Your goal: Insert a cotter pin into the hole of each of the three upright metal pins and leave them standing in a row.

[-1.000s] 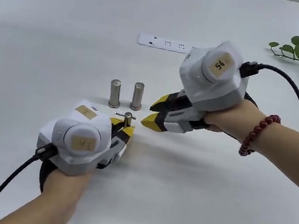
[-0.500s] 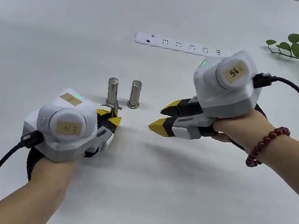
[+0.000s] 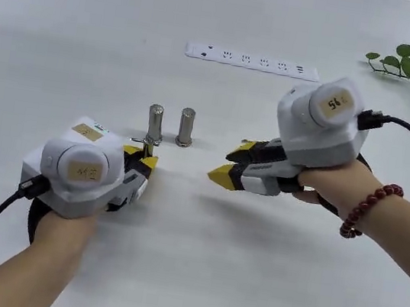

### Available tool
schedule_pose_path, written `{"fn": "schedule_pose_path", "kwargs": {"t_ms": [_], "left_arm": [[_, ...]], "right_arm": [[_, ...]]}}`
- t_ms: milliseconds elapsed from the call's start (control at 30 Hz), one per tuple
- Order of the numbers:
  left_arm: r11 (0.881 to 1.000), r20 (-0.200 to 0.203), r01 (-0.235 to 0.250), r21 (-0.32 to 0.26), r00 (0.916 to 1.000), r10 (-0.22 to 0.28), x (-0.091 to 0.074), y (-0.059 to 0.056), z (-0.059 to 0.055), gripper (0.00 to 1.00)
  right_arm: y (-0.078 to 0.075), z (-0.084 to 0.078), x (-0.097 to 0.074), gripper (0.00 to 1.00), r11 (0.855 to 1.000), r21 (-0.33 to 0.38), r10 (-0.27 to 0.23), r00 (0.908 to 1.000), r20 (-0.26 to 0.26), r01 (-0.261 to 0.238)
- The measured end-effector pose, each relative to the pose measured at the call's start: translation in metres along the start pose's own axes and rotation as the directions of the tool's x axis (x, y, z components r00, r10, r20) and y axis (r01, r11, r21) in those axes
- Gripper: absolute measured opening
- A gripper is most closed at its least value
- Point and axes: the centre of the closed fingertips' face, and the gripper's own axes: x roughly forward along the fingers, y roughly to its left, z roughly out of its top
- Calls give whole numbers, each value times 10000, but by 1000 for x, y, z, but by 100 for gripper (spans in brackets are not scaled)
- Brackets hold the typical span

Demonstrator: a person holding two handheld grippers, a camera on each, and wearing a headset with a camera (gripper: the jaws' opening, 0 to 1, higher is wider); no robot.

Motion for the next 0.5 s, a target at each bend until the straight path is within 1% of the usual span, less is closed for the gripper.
{"fn": "schedule_pose_path", "kwargs": {"t_ms": [200,333,500], "left_arm": [[9999,24,-27,-101,10000,28,0,1,0,6],[10000,-292,-55,-66,9996,53,0,1,-8,7],[10000,-305,-73,-43,9995,72,-3,1,-10,11]], "right_arm": [[3,-1,0,22,9999,104,4,10000,-2,-4],[5,-1,0,22,9999,113,13,10000,8,-13],[4,-2,0,23,9999,107,-10,10000,-1,10]]}}
